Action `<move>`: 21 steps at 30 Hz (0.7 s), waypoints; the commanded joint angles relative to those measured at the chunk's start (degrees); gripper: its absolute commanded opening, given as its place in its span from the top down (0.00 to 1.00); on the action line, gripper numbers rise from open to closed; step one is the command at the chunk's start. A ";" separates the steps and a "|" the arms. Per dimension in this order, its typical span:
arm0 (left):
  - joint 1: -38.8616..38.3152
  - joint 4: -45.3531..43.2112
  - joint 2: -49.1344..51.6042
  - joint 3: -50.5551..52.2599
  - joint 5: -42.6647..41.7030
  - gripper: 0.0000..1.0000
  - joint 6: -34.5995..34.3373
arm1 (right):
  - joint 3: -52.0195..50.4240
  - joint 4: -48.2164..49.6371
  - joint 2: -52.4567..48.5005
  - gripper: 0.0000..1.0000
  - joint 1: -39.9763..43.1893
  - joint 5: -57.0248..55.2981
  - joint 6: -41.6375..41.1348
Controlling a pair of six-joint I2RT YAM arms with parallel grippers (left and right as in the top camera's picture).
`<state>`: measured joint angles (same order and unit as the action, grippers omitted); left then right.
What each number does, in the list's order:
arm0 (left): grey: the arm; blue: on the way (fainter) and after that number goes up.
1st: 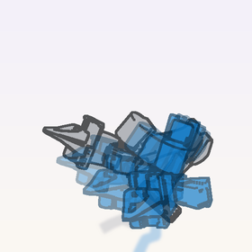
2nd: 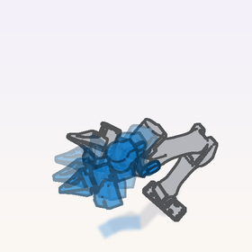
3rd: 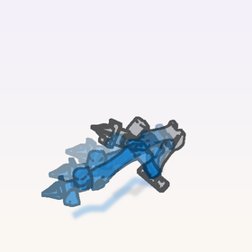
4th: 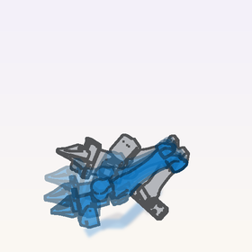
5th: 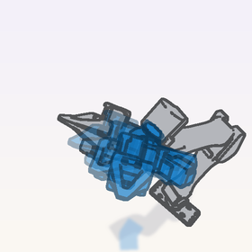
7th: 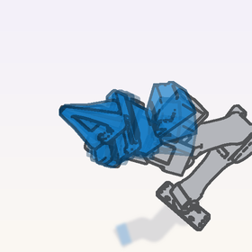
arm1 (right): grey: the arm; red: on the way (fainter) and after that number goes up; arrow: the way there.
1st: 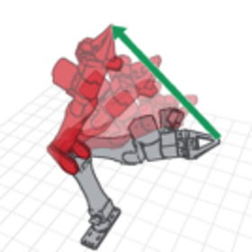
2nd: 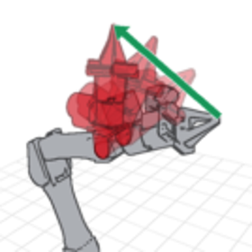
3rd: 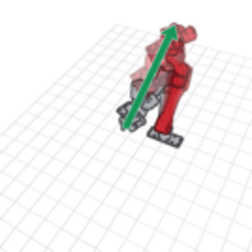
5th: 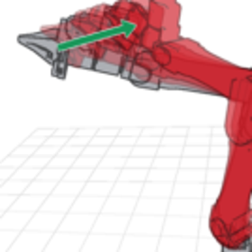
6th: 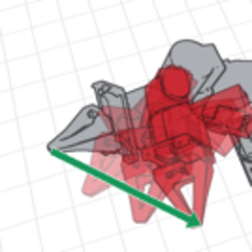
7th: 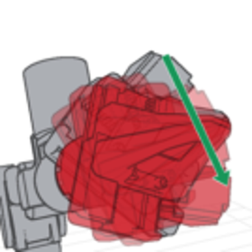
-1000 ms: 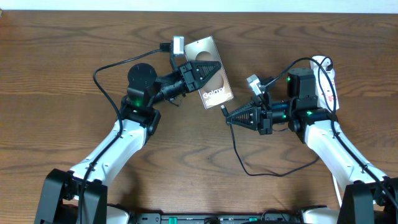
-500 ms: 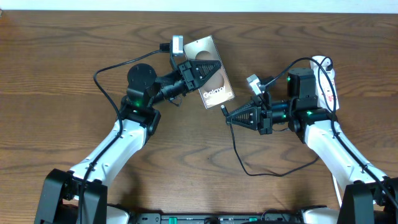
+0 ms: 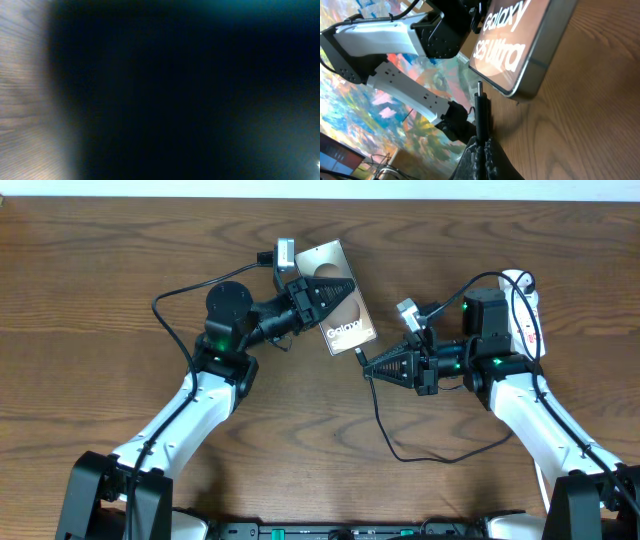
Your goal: Plug charger to phone and switch on socket
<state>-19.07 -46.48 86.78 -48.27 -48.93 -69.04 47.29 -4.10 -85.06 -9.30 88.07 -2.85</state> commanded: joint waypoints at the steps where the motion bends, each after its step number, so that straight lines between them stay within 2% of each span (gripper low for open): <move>1: -0.02 -1.73 -1.38 -0.90 0.57 0.92 -0.09 | 0.48 0.13 0.42 0.99 -0.55 0.57 -1.81; 21: -0.04 -2.05 -1.38 -0.90 0.09 0.93 -0.07 | 0.48 1.49 0.42 0.99 -0.55 -0.09 -4.76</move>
<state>-19.07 -47.59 86.78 -48.27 -48.95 -69.04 47.29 -3.25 -85.06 -9.30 87.64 -5.74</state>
